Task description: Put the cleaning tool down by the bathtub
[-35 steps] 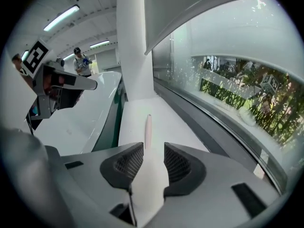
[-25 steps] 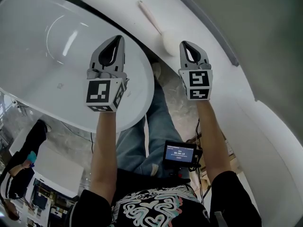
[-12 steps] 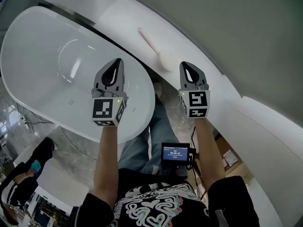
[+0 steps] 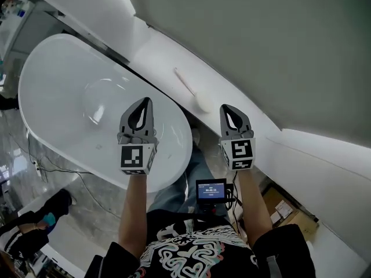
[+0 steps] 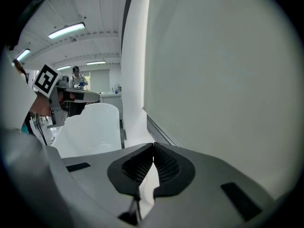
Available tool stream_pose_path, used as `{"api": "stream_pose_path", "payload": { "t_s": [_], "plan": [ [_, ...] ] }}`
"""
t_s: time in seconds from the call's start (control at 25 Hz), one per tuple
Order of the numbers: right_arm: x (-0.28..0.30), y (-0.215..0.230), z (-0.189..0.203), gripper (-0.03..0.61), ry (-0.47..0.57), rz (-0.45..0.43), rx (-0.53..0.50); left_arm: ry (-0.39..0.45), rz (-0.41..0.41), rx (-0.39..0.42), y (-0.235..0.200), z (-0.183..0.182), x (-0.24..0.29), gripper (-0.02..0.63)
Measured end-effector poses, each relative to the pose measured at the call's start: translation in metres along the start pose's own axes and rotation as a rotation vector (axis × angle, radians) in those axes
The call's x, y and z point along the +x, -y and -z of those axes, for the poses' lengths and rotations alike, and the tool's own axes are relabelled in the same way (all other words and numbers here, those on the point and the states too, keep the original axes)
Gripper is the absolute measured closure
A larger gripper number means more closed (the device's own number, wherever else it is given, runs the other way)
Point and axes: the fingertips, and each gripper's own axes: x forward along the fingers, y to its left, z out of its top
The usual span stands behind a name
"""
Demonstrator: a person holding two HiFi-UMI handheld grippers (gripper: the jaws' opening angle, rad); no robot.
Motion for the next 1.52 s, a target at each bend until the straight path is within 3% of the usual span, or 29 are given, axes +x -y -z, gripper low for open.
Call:
{"api": "stream_pose_path", "payload": {
  "t_s": [0.28,0.84,1.52],
  "plan": [
    [-0.049,-0.006,-0.055,0.549,0.076,0.025,0.001,0.079,0.003,0.037,0.005,-0.062,-0.031,0.597],
    [-0.130,-0.015,-0.120,0.549,0.222,0.111,0.048,0.158,-0.008,0.057,0.011,-0.115,-0.099,0.597],
    [-0.197,-0.052,-0.170,0.551,0.343,0.124,0.050,0.286,0.025,0.109,0.035,-0.178,-0.164,0.597]
  ]
}}
